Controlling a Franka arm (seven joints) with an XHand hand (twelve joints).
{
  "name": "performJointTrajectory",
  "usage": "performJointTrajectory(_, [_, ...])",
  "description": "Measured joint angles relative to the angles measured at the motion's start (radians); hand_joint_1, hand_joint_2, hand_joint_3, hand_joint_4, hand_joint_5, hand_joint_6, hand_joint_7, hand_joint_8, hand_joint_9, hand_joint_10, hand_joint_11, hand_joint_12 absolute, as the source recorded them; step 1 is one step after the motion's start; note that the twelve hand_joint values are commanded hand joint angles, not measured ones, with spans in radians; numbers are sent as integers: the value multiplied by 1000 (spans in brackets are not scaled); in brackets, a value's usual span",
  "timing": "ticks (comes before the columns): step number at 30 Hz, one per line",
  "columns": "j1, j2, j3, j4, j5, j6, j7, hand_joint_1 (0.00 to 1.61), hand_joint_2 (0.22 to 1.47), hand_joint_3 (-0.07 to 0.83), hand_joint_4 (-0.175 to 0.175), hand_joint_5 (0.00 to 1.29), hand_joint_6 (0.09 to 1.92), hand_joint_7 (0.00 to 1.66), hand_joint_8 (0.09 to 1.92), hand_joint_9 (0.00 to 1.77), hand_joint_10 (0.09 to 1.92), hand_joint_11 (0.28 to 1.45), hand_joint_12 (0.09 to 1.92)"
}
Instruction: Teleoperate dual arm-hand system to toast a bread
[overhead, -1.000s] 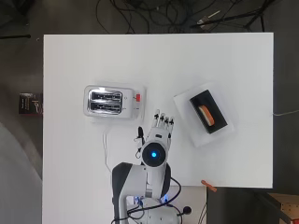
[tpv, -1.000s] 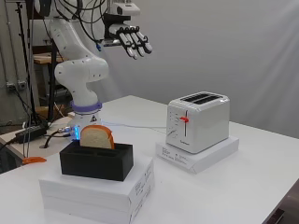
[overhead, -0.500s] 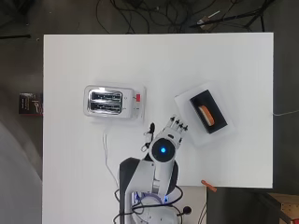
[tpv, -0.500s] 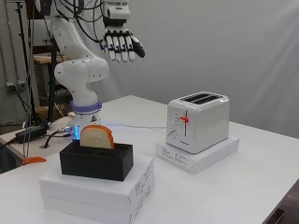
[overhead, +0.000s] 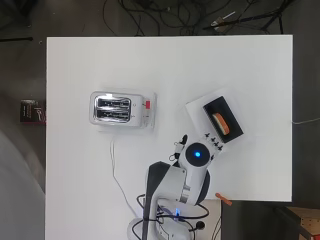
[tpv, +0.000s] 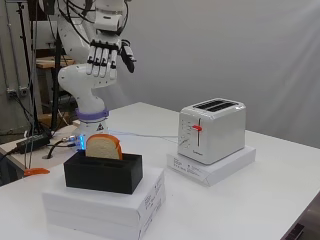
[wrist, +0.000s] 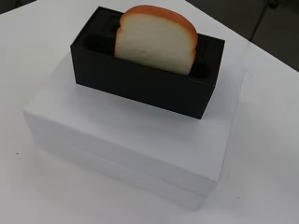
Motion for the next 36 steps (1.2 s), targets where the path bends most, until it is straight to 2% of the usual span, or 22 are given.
performJointTrajectory(4, [-9,-11,-36,-11,-1,12,-13,276,1170,7,117,547,87,375,87,441,87,439,87])
performJointTrajectory(8, [-14,-20,-84,-15,21,15,-44,221,1129,-6,90,374,87,369,87,674,87,621,87])
performJointTrajectory(13, [-18,0,-136,11,50,-5,-69,146,1058,-20,79,319,87,382,87,709,87,642,87])
performJointTrajectory(21, [-21,96,-209,81,79,-29,-63,141,1020,-6,60,319,87,449,87,786,87,721,87])
performJointTrajectory(28, [-24,163,-284,91,119,-3,-78,181,1014,-3,61,385,87,501,87,796,87,721,87])
performJointTrajectory(36, [-24,193,-313,69,165,45,-101,208,1024,2,60,405,87,518,87,813,87,726,87])
